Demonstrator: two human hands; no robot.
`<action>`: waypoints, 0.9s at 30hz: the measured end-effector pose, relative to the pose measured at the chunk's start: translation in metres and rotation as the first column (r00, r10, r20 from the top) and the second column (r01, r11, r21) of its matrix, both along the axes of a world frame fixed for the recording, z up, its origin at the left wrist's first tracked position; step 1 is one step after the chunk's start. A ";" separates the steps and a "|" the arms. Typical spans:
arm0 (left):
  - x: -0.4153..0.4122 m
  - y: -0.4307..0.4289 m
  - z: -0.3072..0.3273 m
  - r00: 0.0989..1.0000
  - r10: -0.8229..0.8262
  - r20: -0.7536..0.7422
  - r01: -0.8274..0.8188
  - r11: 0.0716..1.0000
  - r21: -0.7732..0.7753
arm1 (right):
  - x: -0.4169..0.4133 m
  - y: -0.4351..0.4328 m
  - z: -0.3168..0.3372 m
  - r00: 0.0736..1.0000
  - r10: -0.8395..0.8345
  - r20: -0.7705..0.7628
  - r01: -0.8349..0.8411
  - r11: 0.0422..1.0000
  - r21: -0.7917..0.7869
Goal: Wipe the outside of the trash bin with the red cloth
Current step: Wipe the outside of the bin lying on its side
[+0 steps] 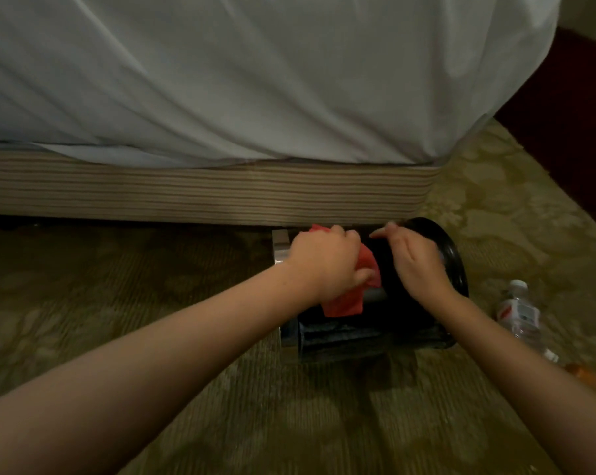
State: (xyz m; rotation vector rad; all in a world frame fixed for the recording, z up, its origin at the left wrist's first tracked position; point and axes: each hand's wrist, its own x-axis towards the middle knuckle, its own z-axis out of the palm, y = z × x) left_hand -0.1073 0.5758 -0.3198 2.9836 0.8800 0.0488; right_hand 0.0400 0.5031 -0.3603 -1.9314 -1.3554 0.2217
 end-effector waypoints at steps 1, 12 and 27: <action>0.000 0.000 0.000 1.000 -0.018 -0.025 0.018 1.000 0.018 | 0.005 0.002 0.000 1.000 -0.028 -0.015 0.028 0.999 0.027; -0.054 0.027 0.027 0.995 -0.067 -0.070 0.032 0.912 -0.409 | 0.014 0.002 -0.020 0.871 0.127 0.474 -0.099 0.992 -0.084; -0.029 -0.009 -0.047 0.988 -0.052 -0.145 0.085 0.969 0.234 | 0.010 0.007 -0.015 0.785 0.163 0.598 0.020 0.958 -0.288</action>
